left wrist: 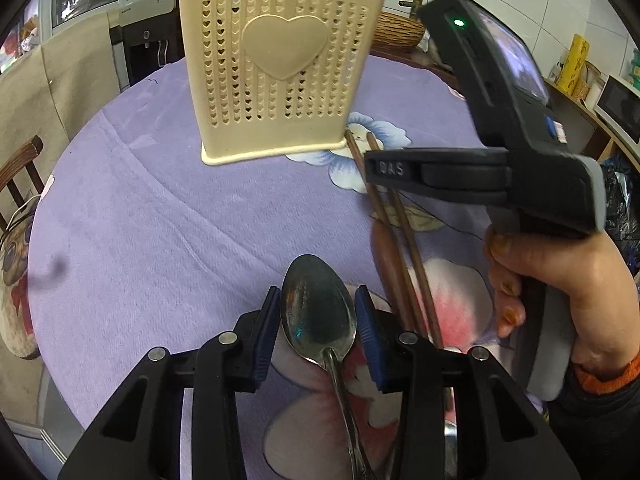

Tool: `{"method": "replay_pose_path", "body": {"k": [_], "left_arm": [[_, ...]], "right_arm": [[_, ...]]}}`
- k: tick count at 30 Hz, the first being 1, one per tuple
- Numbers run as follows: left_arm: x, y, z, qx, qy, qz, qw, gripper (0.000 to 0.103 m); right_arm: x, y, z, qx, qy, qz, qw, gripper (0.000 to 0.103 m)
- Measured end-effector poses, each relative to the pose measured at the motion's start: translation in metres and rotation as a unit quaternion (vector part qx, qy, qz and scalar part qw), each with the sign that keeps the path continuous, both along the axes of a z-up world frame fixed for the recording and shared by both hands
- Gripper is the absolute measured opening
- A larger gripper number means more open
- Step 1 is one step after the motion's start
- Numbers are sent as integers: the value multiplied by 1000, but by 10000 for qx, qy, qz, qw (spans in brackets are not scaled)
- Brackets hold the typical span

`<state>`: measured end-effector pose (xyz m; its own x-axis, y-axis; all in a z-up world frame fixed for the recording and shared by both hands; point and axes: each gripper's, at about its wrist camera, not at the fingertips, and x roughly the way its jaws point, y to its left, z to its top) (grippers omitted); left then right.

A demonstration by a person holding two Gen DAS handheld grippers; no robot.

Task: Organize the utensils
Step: 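Close the left gripper on the metal spoon while the right gripper closes on the chopsticks, then lift the metal spoon with the left tool while the right tool raises the chopsticks upright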

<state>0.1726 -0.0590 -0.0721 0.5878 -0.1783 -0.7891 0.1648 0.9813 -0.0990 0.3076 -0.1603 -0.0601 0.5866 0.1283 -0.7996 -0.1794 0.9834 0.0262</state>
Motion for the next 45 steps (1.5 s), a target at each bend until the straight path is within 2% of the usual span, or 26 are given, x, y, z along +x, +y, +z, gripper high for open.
{"method": "replay_pose_path", "body": {"k": [13, 18, 21, 25, 34, 45], "left_arm": [[43, 6, 0, 23, -30, 24, 10000, 37], [51, 4, 0, 36, -32, -10, 10000, 37], [55, 5, 1, -26, -20, -4, 10000, 37], [58, 8, 5, -80, -110, -12, 9999, 37], [50, 10, 29, -234, -484, -40, 9985, 37], [32, 17, 66, -471, -1042, -56, 9934, 37]], "right_arm": [[7, -1, -1, 28, -20, -57, 10000, 36], [12, -2, -1, 35, -42, -121, 9999, 17], [14, -4, -2, 91, -41, -175, 9998, 12], [16, -8, -2, 148, -48, -195, 9997, 12], [19, -28, -3, 866, -39, -350, 9956, 10], [-7, -48, 32, 1398, -639, -319, 9876, 9]]}}
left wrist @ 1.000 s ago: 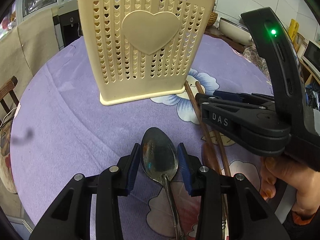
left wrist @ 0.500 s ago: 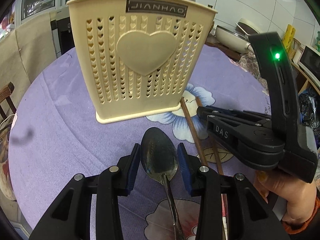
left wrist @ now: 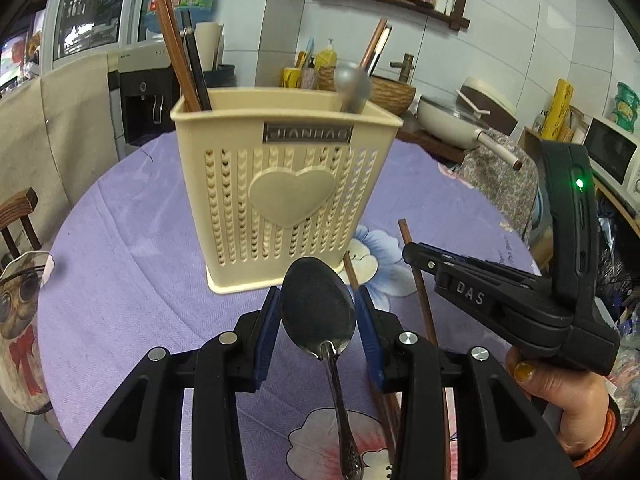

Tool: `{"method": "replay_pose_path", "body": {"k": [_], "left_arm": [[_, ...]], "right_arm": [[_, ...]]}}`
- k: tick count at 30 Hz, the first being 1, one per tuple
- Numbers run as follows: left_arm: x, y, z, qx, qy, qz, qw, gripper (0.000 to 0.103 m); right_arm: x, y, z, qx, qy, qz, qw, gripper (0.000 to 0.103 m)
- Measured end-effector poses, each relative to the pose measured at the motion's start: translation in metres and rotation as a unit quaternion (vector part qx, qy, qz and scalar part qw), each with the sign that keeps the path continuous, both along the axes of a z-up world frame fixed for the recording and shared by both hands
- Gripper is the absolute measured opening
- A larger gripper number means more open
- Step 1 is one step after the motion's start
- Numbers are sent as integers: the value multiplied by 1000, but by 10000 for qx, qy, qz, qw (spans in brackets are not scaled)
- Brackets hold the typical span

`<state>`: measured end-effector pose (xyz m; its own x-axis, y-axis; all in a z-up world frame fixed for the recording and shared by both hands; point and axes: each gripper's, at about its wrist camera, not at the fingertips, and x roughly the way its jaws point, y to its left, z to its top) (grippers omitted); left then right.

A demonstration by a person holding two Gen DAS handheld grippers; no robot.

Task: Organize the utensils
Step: 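Lift the metal spoon with the left tool while the right tool raises the chopsticks upright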

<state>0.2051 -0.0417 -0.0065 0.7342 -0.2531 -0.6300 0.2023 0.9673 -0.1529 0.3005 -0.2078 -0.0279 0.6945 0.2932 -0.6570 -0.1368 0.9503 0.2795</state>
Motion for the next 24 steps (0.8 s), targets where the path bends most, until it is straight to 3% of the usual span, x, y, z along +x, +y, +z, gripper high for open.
{"method": "replay_pose_path", "body": {"k": [12, 24], "left_arm": [[-13, 4, 28, -167, -464, 66, 9988, 37], [-18, 12, 46, -224, -660, 90, 9975, 37]], "right_arm": [[-54, -8, 61, 63, -1066, 158, 9942, 7], [-82, -17, 93, 31, -1496, 194, 9885, 7]]}}
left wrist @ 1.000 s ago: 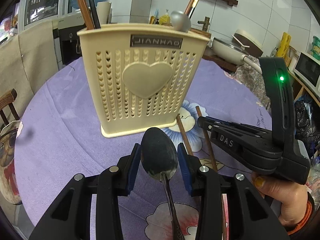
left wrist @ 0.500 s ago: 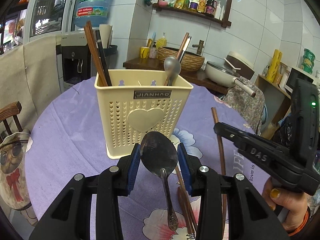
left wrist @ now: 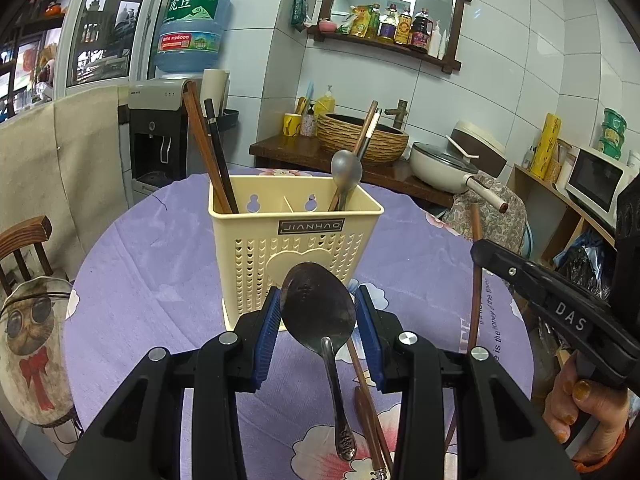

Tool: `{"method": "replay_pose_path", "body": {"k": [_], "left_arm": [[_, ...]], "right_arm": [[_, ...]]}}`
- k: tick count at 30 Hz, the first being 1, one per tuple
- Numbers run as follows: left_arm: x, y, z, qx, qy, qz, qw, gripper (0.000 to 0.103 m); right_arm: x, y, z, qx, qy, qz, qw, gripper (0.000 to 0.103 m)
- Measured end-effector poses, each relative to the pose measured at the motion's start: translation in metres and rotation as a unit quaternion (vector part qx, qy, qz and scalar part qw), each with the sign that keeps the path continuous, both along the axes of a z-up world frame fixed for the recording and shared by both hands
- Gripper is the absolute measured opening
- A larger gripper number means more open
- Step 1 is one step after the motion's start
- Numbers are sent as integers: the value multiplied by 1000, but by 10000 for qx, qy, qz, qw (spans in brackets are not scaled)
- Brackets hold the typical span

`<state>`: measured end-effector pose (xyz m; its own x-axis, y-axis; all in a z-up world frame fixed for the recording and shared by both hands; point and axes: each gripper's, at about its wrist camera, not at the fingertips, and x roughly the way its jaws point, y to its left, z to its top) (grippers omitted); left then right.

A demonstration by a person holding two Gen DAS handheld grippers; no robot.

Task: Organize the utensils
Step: 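Lift the metal spoon with the left tool while the right tool raises the chopsticks upright, then lower the metal spoon into the holder and open while the right tool drops its chopsticks in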

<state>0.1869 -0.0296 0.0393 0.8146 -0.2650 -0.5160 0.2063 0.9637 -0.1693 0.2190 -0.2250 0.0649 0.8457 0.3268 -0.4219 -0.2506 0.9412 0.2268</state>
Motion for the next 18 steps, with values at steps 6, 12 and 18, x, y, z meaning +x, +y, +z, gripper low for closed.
{"method": "replay_pose_path", "body": {"k": [6, 12, 18], "left_arm": [[1, 3, 8, -55, -43, -54, 10000, 37], [1, 11, 24, -22, -218, -18, 9998, 37], [4, 19, 49, -128, -386, -23, 9992, 37]], "right_arm": [[-8, -3, 15, -4, -213, 8, 9998, 7], [-9, -4, 33, 34, -402, 86, 9991, 7], [-6, 3, 63, 23, -690, 252, 9973, 7]]}}
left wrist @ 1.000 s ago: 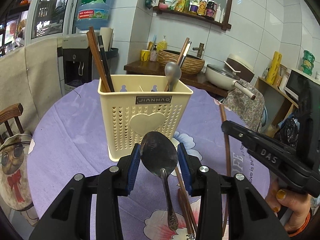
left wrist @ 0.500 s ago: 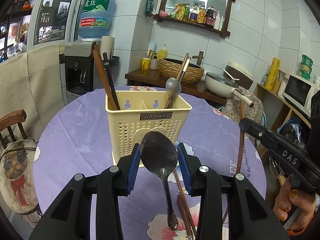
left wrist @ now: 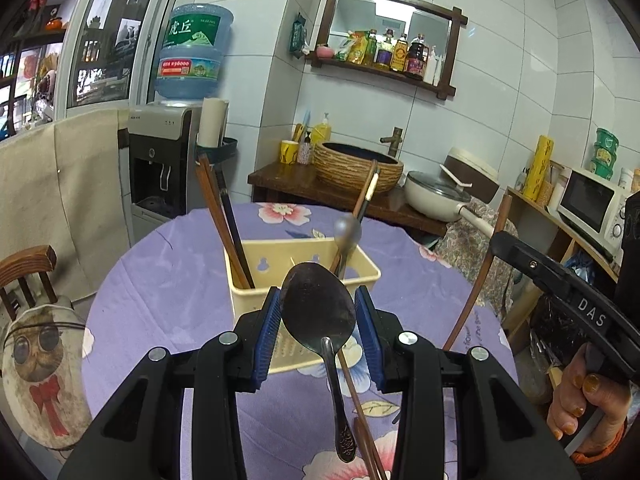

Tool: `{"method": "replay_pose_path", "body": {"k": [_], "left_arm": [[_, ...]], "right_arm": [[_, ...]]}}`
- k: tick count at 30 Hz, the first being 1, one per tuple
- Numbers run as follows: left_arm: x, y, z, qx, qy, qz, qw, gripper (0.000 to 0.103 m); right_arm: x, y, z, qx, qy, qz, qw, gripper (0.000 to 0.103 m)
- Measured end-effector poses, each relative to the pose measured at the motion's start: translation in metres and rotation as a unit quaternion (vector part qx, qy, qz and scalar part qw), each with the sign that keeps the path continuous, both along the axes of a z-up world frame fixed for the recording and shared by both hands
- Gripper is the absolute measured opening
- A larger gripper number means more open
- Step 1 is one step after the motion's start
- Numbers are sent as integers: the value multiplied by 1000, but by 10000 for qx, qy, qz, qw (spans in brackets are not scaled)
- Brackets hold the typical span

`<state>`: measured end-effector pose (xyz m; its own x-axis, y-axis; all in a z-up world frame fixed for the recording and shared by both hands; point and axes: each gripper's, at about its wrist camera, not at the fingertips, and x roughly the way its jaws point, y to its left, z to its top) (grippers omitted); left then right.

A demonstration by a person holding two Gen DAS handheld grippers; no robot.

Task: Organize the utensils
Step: 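Lower the metal spoon into the holder and open while the right tool drops its chopsticks in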

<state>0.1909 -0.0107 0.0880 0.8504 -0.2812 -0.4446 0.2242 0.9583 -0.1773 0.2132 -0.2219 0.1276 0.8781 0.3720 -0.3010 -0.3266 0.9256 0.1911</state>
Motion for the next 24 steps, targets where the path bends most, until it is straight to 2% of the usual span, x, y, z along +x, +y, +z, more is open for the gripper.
{"method": "replay_pose_path", "body": {"k": [7, 12, 15, 19, 24], "left_arm": [[15, 9, 39, -112, -299, 55, 9995, 37], [39, 22, 76, -282, -664, 410, 9965, 37], [55, 25, 94, -244, -926, 702, 9929, 37], [80, 24, 87, -120, -1021, 1138, 9882, 37], [100, 16, 43, 90, -796, 1368, 9874, 37]], "right_arm": [[16, 13, 43, -18, -246, 250, 9994, 7], [34, 25, 84, 181, -509, 392, 9978, 7], [42, 33, 112, 194, -852, 322, 9956, 7], [57, 47, 121, 138, -1168, 77, 9930, 7], [78, 65, 84, -80, -1136, -161, 9934, 7]]}}
